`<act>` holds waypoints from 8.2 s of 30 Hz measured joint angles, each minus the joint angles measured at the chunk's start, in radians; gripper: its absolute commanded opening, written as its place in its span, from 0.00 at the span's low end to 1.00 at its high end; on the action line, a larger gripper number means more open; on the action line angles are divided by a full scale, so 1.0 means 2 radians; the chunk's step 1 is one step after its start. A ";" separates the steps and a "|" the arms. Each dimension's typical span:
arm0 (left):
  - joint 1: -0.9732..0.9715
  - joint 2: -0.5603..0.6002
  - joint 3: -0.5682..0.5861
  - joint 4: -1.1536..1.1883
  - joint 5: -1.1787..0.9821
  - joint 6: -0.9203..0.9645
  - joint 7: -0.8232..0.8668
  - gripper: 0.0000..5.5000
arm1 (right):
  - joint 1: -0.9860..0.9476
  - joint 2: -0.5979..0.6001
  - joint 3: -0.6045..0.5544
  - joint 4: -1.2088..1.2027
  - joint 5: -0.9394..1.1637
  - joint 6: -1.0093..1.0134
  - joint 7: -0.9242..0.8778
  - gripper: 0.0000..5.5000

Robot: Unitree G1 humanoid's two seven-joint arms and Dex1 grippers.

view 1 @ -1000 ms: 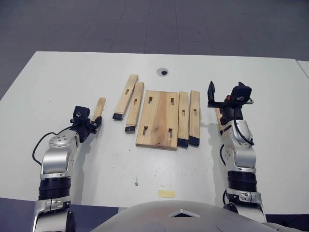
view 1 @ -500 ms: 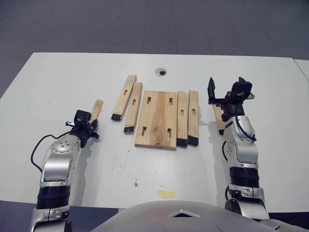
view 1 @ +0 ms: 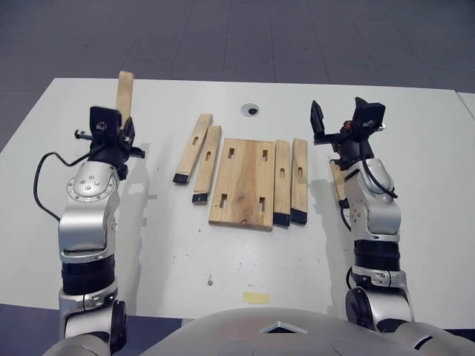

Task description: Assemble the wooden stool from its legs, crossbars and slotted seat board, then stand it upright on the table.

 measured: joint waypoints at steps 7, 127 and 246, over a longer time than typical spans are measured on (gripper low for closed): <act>-0.017 -0.002 -0.109 -0.072 -0.006 -0.044 -0.073 0.24 | -0.001 0.046 0.000 -0.128 0.270 0.211 0.022 0.98; 0.006 -0.029 -0.169 -0.091 -0.028 0.038 -0.087 0.98 | 0.096 0.107 -0.008 -0.021 0.079 -0.001 -0.125 0.08; 0.069 -0.041 -0.168 -0.081 0.018 0.010 -0.080 0.98 | 0.213 -0.079 0.026 -0.158 0.153 0.259 0.035 0.98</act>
